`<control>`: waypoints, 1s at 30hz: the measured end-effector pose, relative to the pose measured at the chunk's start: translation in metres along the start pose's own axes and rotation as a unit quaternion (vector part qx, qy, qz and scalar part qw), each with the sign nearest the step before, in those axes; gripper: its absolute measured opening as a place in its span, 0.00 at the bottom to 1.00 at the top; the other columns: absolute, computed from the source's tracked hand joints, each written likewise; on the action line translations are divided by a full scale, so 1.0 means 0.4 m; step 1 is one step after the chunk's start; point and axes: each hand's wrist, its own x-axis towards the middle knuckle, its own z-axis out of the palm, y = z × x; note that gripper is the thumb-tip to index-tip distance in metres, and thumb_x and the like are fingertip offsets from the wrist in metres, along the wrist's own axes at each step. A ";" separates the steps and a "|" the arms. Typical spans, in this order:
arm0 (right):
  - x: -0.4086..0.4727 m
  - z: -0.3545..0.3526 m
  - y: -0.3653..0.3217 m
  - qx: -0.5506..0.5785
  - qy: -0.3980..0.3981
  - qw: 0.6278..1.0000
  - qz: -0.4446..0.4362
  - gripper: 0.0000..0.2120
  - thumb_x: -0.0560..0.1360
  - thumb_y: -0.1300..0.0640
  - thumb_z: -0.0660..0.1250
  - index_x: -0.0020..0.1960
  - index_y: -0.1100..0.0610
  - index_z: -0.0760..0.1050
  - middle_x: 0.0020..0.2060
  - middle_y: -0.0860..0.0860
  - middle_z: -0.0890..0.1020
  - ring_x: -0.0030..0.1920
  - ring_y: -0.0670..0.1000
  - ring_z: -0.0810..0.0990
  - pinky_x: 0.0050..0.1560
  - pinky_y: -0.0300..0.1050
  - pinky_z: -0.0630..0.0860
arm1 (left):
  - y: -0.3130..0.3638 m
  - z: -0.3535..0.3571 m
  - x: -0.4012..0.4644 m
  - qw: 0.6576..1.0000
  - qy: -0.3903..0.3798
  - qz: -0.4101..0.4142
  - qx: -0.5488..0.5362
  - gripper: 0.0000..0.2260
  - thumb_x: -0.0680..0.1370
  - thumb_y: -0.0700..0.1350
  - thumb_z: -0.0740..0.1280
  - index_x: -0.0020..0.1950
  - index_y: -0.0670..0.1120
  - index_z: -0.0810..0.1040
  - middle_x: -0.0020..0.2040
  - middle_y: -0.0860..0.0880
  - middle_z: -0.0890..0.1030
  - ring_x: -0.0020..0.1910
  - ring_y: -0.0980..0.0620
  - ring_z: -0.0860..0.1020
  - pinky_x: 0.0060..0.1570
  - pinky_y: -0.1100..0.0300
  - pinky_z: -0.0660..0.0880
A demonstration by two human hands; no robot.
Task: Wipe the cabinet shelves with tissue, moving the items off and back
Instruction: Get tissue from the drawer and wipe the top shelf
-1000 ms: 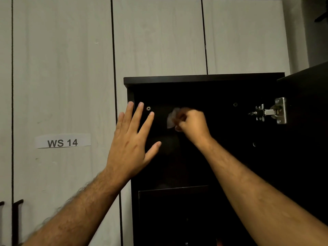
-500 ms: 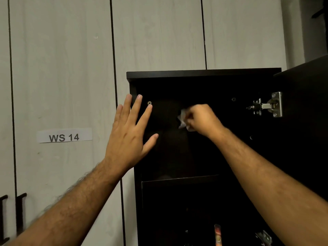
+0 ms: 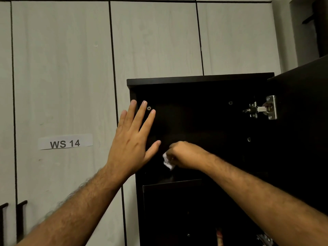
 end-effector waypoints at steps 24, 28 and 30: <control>0.130 -0.048 -0.086 -0.004 0.246 0.969 0.033 0.14 0.78 0.57 0.63 0.62 0.52 0.77 0.60 0.52 0.78 0.58 0.54 0.78 0.56 0.49 0.76 | -0.068 0.017 -0.019 0.999 -0.012 -0.031 0.010 0.36 0.77 0.60 0.60 0.79 0.44 0.55 0.80 0.43 0.50 0.79 0.44 0.44 0.77 0.44 0.46; 0.066 -0.013 -0.085 -0.012 0.108 0.994 -0.003 0.05 0.76 0.55 0.67 0.51 0.50 0.79 0.51 0.48 0.80 0.51 0.50 0.80 0.49 0.46 0.77 | -0.065 0.011 -0.025 0.999 -0.011 -0.032 0.010 0.36 0.78 0.61 0.58 0.79 0.44 0.54 0.80 0.42 0.50 0.79 0.44 0.44 0.77 0.45 0.46; 0.055 -0.042 -0.042 0.028 0.085 0.992 0.094 0.05 0.74 0.58 0.69 0.41 0.49 0.77 0.42 0.47 0.83 0.42 0.47 0.83 0.44 0.45 0.80 | -0.072 0.009 -0.026 0.999 -0.008 -0.038 0.014 0.35 0.78 0.61 0.59 0.79 0.44 0.55 0.80 0.42 0.50 0.79 0.44 0.43 0.77 0.45 0.46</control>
